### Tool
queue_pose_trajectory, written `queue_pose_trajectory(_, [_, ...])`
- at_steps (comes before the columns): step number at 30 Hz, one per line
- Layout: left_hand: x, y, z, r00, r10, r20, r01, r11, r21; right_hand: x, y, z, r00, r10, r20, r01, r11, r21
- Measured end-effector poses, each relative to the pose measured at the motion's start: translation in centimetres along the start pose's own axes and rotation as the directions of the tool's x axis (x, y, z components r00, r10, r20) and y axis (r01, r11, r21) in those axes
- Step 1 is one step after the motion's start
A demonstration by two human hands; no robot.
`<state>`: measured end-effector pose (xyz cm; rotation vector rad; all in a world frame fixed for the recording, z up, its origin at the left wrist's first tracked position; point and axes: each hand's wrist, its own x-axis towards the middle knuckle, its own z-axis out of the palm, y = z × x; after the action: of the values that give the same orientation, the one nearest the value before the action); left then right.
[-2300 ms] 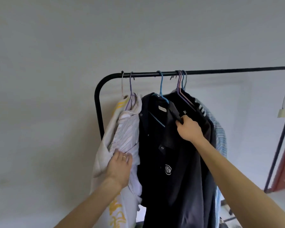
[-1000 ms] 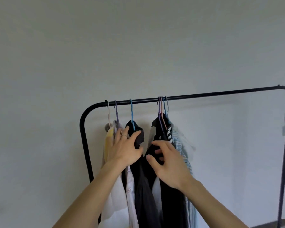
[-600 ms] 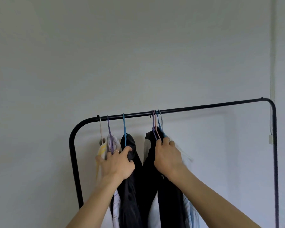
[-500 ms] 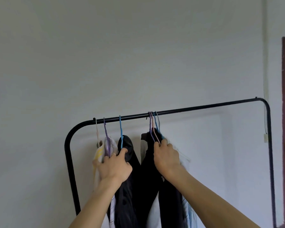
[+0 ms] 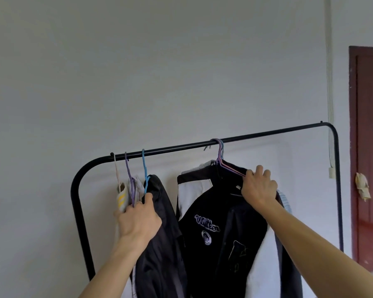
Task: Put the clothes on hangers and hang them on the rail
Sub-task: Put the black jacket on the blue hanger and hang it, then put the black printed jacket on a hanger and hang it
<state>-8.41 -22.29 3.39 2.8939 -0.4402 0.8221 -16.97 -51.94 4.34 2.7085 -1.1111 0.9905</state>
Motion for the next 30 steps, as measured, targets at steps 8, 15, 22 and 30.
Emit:
queue_pose_trajectory(8, [-0.2,-1.0,-0.7,0.999,-0.014,0.032,0.016,0.999,-0.033,-1.5,0.3,-0.7,0.988,-0.053,-0.145,0.055,0.998,0.011])
queue_pose_trajectory(15, [-1.6,0.8,-1.9,0.995,-0.041,0.089,0.029,0.990,0.137,-1.1,2.4,-4.8,0.869,-0.041,-0.494,0.121,0.984,0.132])
queue_pose_trajectory(22, [-4.3,9.0,-2.2,0.774,0.476,-0.417,-0.546,0.836,-0.060,-10.4,10.0,-4.9,0.844,-0.036,-0.536,0.208,0.942,0.264])
queue_pose_trajectory(30, [-13.7,19.4,0.0,0.717,0.696,0.046,-0.485,0.545,-0.684,-24.8,20.6,-1.7,0.930,0.141,-0.339,-0.011,0.934,0.357])
